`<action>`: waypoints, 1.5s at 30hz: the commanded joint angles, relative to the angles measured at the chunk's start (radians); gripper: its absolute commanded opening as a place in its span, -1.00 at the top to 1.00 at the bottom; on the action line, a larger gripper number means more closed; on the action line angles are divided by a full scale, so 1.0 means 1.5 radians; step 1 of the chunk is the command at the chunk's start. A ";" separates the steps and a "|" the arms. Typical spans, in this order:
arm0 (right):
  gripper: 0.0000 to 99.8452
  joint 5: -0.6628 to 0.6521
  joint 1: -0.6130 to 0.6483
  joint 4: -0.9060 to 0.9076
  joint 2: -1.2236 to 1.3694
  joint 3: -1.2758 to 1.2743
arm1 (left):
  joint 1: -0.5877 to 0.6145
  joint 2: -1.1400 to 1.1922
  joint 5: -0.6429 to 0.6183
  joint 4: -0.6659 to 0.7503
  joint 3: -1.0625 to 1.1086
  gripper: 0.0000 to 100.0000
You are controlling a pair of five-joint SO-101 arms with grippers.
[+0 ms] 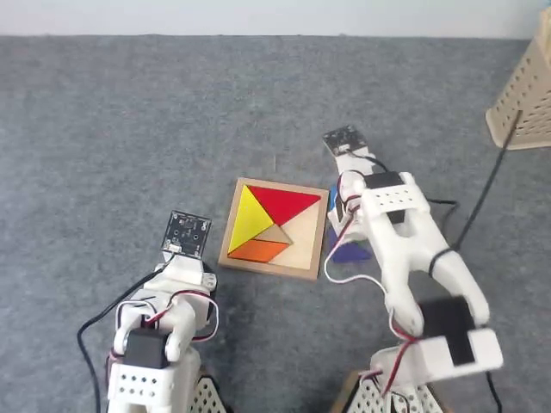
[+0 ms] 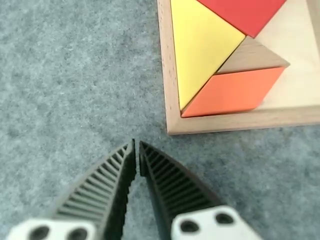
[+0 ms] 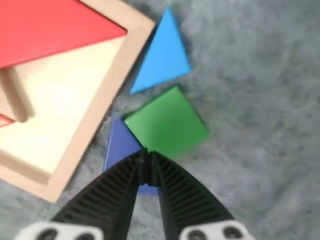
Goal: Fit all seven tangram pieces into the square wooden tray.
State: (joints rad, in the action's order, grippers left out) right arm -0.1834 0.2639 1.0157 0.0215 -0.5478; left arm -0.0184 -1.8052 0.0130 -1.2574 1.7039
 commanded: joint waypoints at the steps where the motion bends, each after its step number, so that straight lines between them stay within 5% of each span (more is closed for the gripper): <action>1: 0.98 -0.030 -0.016 -0.002 0.007 0.063 | 0.001 -0.013 -0.006 -0.004 -0.013 0.98; 12: 0.56 -0.251 -0.009 0.033 0.013 0.061 | 0.001 -0.013 -0.006 -0.004 -0.013 0.98; 29: 0.56 -0.261 0.036 -0.023 0.091 0.042 | 0.001 -0.013 -0.006 -0.004 -0.013 0.98; 33: 0.60 -0.260 0.020 -0.005 0.105 0.061 | 0.001 -0.013 -0.006 -0.004 -0.013 0.98; 40: 0.98 -0.223 -0.027 -0.003 0.098 0.073 | 0.001 -0.013 -0.006 -0.004 -0.013 0.98; 45: 0.99 -0.193 -0.064 0.046 0.098 0.123 | 0.001 -0.013 -0.006 -0.004 -0.013 0.98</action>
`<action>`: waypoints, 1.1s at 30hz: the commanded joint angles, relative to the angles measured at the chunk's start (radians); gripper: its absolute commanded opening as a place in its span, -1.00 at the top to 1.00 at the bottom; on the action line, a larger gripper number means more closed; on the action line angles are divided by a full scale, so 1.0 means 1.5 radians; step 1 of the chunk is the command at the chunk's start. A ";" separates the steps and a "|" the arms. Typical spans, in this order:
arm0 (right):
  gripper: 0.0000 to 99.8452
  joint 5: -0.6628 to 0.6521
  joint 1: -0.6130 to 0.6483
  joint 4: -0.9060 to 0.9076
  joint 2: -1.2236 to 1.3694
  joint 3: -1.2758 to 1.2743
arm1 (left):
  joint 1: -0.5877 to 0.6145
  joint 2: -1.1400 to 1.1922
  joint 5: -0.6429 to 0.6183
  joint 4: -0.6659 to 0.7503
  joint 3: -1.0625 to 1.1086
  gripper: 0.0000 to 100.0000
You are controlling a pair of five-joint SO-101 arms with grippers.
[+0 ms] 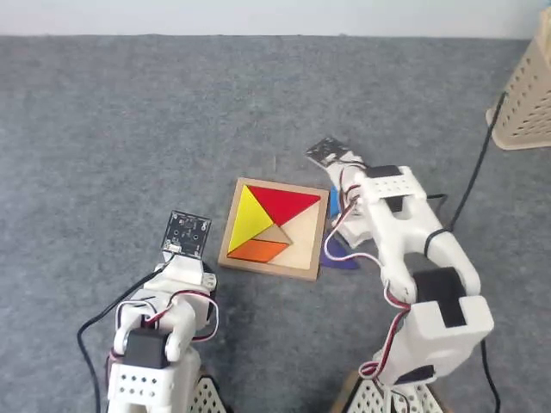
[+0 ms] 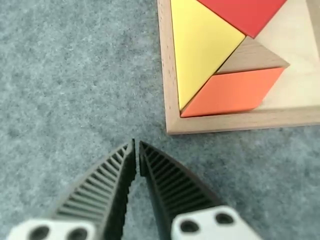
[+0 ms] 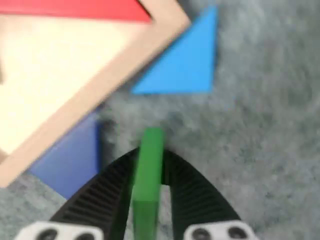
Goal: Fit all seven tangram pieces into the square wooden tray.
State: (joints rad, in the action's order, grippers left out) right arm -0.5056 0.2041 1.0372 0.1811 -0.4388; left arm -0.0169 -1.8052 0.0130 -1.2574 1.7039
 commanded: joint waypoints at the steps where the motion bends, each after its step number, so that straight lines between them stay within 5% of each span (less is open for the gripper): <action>1: 0.99 0.030 -0.029 0.041 -0.009 0.060 | 0.000 -0.013 -0.006 -0.004 -0.013 0.98; 11: 0.99 0.045 -0.009 0.125 -0.059 0.120 | 0.000 -0.013 -0.006 -0.004 -0.013 0.98; 21: 0.99 0.068 0.255 0.138 -0.033 0.194 | 0.000 -0.013 -0.006 -0.004 -0.013 0.98; 33: 0.93 0.093 0.260 0.141 0.107 0.289 | 0.000 -0.013 -0.006 -0.004 -0.013 0.98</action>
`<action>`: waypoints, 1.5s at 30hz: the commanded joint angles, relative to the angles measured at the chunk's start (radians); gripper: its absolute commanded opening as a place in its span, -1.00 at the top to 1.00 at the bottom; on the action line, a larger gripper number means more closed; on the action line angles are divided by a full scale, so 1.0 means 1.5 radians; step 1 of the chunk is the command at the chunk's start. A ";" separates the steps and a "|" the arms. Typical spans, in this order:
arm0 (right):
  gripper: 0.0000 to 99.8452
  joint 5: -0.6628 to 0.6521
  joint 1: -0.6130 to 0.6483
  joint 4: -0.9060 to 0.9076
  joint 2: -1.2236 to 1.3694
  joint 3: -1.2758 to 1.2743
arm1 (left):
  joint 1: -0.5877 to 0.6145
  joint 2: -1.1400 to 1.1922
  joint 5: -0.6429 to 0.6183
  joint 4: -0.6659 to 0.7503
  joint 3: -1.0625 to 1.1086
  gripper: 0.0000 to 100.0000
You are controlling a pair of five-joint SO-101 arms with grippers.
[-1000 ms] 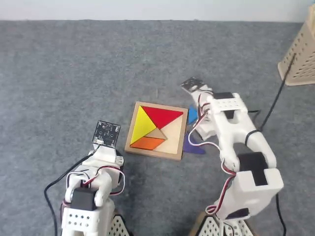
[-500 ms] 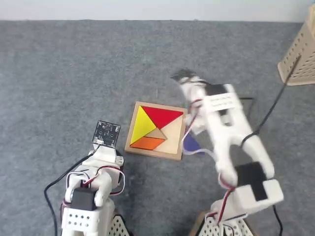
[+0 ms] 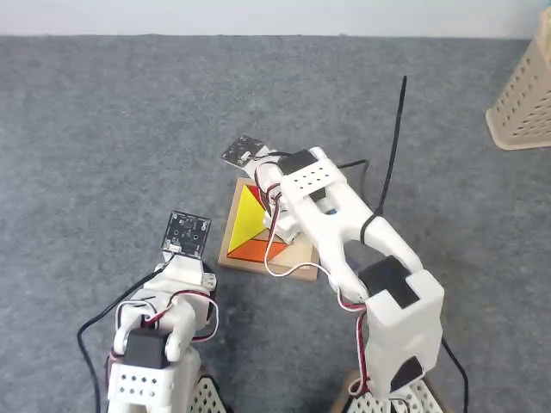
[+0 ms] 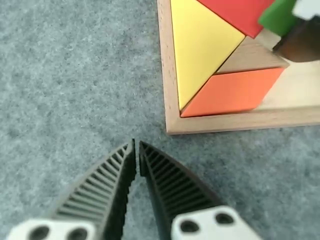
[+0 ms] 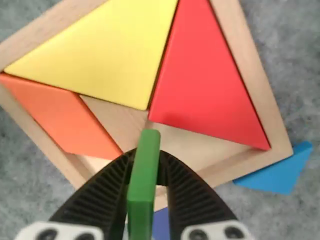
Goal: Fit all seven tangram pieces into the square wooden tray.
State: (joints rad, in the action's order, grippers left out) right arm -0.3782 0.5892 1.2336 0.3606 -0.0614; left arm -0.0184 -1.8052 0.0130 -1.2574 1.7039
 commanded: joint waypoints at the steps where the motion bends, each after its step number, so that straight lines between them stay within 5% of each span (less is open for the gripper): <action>1: 0.89 0.008 0.004 0.019 -0.013 0.038 | 0.001 -0.013 -0.006 -0.004 -0.013 0.98; 7: 0.67 0.007 0.017 0.032 -0.016 0.038 | 0.001 -0.013 -0.006 -0.004 -0.013 0.98; 21: 0.69 0.011 -0.072 0.082 -0.053 0.111 | 0.001 -0.013 -0.006 -0.004 -0.013 0.98; 45: 0.91 0.036 -0.035 0.011 0.064 0.091 | 0.001 -0.013 -0.006 -0.004 -0.013 0.98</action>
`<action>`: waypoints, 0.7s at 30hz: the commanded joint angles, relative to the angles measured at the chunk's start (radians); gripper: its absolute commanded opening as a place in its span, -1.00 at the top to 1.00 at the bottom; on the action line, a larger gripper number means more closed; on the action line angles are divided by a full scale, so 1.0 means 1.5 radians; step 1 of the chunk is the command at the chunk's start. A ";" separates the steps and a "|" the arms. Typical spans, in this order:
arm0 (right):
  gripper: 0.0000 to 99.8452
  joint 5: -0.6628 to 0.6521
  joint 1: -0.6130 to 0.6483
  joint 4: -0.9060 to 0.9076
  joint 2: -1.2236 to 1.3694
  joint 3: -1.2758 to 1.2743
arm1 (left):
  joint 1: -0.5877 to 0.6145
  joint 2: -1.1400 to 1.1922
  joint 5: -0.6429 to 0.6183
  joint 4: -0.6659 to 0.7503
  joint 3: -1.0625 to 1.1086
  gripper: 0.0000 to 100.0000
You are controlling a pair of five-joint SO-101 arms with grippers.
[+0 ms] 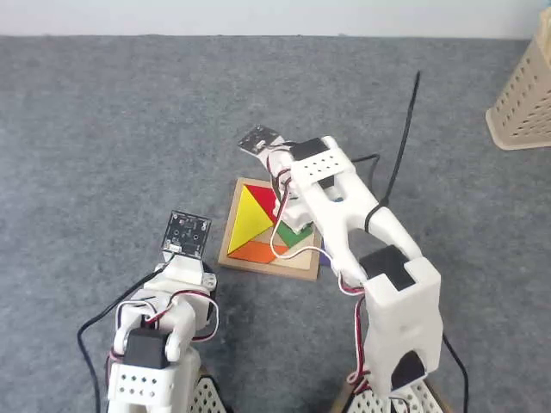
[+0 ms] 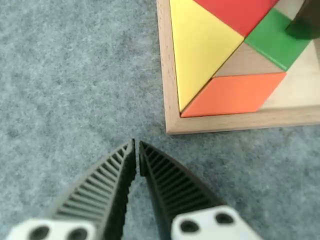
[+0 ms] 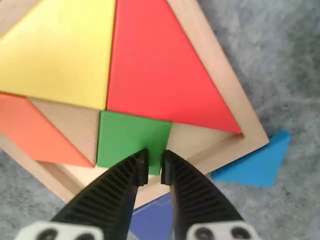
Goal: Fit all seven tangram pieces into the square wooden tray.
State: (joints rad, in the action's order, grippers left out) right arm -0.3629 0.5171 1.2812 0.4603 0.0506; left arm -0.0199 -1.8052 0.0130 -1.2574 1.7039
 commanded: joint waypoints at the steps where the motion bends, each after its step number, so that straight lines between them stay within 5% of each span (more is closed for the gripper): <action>1: 0.91 0.033 0.012 -0.021 -0.003 0.016 | 0.002 -0.013 -0.006 -0.004 -0.013 0.98; 12: 0.90 0.097 -0.024 -0.025 -0.187 -0.055 | 0.002 -0.013 -0.006 -0.004 -0.013 0.98; 21: 0.58 0.173 -0.138 -0.075 -0.150 -0.062 | 0.002 -0.013 -0.006 -0.004 -0.013 0.98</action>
State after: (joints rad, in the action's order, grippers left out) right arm -0.1204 0.3222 1.1999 0.2332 -0.0583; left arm -0.0184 -1.8052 0.0130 -1.2574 1.7039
